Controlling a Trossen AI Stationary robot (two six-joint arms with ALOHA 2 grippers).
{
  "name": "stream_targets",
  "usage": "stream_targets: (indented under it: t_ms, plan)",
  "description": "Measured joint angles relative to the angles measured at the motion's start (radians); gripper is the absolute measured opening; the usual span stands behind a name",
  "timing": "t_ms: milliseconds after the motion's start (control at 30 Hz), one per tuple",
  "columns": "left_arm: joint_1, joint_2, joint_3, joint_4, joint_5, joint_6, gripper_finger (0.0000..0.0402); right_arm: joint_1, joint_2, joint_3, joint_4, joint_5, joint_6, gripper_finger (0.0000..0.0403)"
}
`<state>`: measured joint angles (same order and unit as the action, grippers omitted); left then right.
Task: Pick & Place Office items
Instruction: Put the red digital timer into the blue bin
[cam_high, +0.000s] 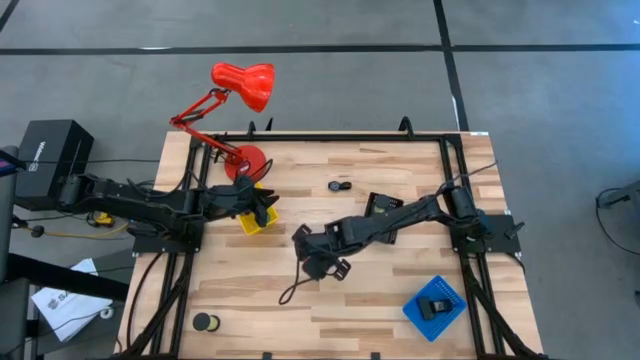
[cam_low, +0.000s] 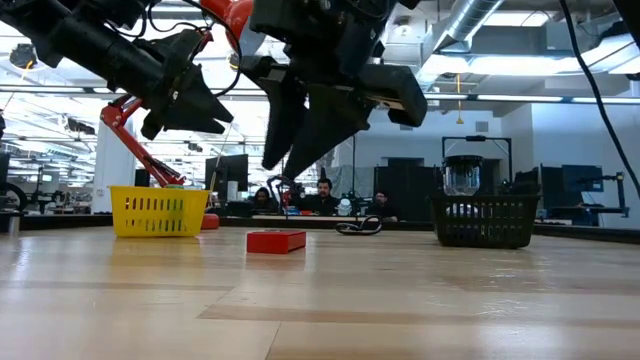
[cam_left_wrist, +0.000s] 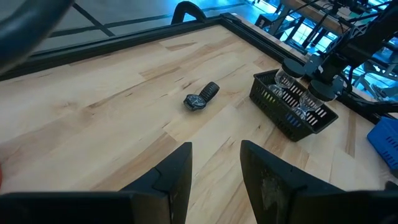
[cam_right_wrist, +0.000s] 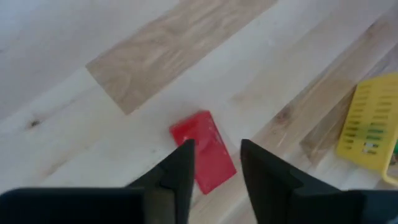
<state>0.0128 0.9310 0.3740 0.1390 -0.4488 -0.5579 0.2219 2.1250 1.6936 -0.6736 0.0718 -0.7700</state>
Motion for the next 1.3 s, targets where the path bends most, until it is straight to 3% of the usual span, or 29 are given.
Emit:
stream_targets:
  t_ms: [233, 333, 500, 1300]
  plan:
    - [0.000, 0.000, 0.000, 0.004, 0.000, 0.000, 0.0131, -0.001, 0.007, 0.000, 0.004, -0.064, 0.000, 0.0256]
    - [0.000, 0.000, 0.000, 0.006, -0.001, 0.000, 0.0131, -0.009, 0.007, -0.006, 0.001, -0.070, -0.035, 0.0285]
    - [0.000, 0.000, 0.000, 0.006, -0.003, 0.000, 0.0131, -0.031, 0.008, -0.031, 0.001, -0.072, -0.191, 0.0286]
    - [0.000, -0.001, 0.000, 0.029, -0.003, 0.000, 0.0131, -0.099, 0.075, -0.029, 0.092, -0.182, -0.223, 0.0276]
